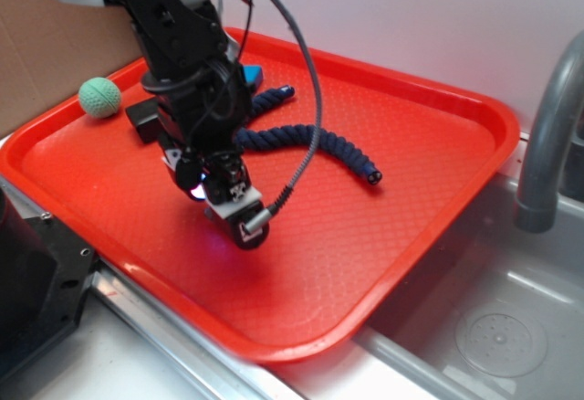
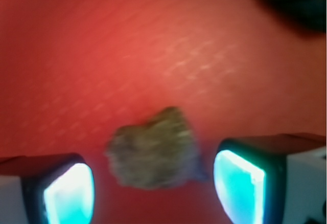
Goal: Grab the rock.
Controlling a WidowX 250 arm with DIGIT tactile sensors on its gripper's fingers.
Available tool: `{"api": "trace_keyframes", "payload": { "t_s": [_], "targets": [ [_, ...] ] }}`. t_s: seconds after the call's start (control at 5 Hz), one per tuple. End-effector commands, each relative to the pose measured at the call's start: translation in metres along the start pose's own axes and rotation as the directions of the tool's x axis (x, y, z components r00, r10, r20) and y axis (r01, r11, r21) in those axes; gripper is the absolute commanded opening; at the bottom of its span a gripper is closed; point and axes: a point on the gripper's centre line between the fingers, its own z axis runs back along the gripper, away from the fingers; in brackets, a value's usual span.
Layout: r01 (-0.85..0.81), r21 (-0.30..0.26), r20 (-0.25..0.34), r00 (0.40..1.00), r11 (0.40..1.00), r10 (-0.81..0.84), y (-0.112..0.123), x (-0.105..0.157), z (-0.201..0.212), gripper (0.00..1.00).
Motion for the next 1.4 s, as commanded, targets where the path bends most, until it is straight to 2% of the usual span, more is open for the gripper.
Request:
{"api": "trace_keyframes", "payload": {
  "t_s": [0.0, 0.2, 0.4, 0.6, 1.0, 1.2],
  "targets": [
    [0.047, 0.013, 0.001, 0.999, 0.999, -0.047, -0.009, 0.005, -0.006, 1.0],
    [0.052, 0.035, -0.026, 0.998, 0.998, -0.051, -0.006, 0.006, -0.018, 1.0],
    [0.07, 0.042, -0.032, 0.997, 0.997, -0.069, -0.007, 0.001, -0.02, 0.79],
    [0.073, 0.041, -0.025, 0.997, 0.997, -0.072, -0.007, -0.002, -0.017, 0.0],
    [0.096, 0.031, -0.015, 0.995, 0.995, -0.095, -0.009, -0.003, -0.003, 0.0],
    [0.092, 0.054, -0.024, 0.996, 0.994, -0.09, -0.007, 0.003, 0.034, 0.0]
  ]
}}
